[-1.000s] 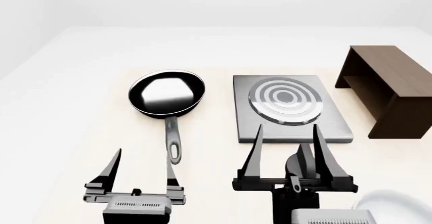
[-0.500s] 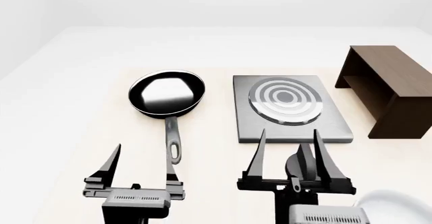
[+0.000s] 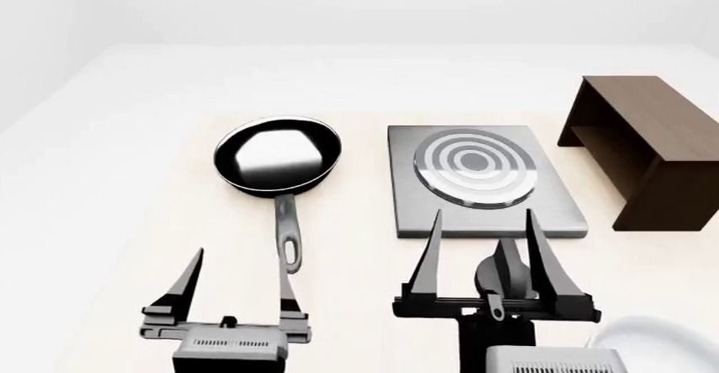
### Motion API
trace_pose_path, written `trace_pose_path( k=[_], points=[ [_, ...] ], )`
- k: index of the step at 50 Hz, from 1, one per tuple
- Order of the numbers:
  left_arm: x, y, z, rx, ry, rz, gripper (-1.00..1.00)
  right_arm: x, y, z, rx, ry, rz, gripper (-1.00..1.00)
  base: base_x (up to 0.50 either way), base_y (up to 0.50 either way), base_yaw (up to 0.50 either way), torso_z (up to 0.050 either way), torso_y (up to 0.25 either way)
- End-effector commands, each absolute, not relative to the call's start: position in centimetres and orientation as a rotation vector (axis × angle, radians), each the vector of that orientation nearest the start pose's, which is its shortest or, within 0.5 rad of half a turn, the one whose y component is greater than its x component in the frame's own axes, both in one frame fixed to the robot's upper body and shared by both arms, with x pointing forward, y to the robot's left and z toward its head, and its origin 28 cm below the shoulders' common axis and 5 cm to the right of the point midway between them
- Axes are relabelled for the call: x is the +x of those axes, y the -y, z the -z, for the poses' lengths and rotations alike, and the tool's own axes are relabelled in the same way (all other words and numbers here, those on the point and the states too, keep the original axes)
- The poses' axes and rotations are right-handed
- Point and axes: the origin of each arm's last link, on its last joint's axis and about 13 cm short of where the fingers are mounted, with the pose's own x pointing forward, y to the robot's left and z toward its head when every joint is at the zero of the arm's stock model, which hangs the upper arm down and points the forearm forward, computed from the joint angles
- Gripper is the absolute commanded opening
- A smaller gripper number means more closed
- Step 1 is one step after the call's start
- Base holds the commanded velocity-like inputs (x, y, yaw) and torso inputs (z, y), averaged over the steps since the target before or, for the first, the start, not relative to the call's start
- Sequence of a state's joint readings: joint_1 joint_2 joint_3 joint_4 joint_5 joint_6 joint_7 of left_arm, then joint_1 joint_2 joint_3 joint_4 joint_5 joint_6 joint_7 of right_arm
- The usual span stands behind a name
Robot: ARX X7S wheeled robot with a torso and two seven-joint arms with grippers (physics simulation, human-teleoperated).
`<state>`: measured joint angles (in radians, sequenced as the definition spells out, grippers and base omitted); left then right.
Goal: Turn on the stove.
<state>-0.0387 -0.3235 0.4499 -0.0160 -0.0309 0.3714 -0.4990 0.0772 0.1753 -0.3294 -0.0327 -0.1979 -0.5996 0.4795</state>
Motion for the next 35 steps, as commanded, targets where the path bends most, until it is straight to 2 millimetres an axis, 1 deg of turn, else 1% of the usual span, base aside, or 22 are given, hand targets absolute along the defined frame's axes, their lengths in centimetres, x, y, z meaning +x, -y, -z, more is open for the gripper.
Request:
trace_pose_path(
  k=[1, 6, 18, 22, 24, 26, 31, 35],
  points=[
    [20.1, -19.4, -2.5, 0.132, 0.345, -0.007, 1.00, 22.2, 6.0, -7.3, -0.106, 0.719, 0.010, 1.00, 0.00, 0.00, 0.00, 0.000, 0.000],
    [20.2, -19.4, -2.5, 0.132, 0.344, -0.007, 1.00, 22.2, 5.5, -7.8, -0.116, 0.713, -0.015, 1.00, 0.00, 0.00, 0.00, 0.000, 0.000],
    [20.1, -19.2, -2.4, 0.131, 0.342, -0.007, 1.00, 22.5, 5.0, -10.7, -0.111, 0.755, -0.026, 1.00, 0.00, 0.00, 0.00, 0.000, 0.000],
    [20.0, -19.1, -2.3, 0.132, 0.346, -0.006, 1.00, 22.2, 4.8, -11.5, -0.119, 0.791, -0.016, 1.00, 0.00, 0.00, 0.00, 0.000, 0.000],
    [20.0, -19.0, -2.4, 0.133, 0.350, -0.006, 1.00, 21.7, 4.7, -11.9, -0.081, 0.789, -0.026, 1.00, 0.00, 0.00, 0.00, 0.000, 0.000],
    [20.2, -18.9, -2.4, 0.133, 0.350, -0.006, 1.00, 21.4, 4.7, -12.2, -0.084, 0.799, -0.032, 1.00, 0.00, 0.00, 0.00, 0.000, 0.000],
    [20.3, -18.6, -2.4, 0.137, 0.355, -0.006, 1.00, 21.1, 4.8, -12.4, -0.077, 0.805, -0.030, 1.00, 0.00, 0.00, 0.00, 0.000, 0.000],
    [20.5, -18.4, -2.6, 0.144, 0.360, -0.005, 1.00, 21.1, 5.0, -11.8, -0.077, 0.794, -0.026, 1.00, 0.00, 0.00, 0.00, 0.000, 0.000]
  ],
)
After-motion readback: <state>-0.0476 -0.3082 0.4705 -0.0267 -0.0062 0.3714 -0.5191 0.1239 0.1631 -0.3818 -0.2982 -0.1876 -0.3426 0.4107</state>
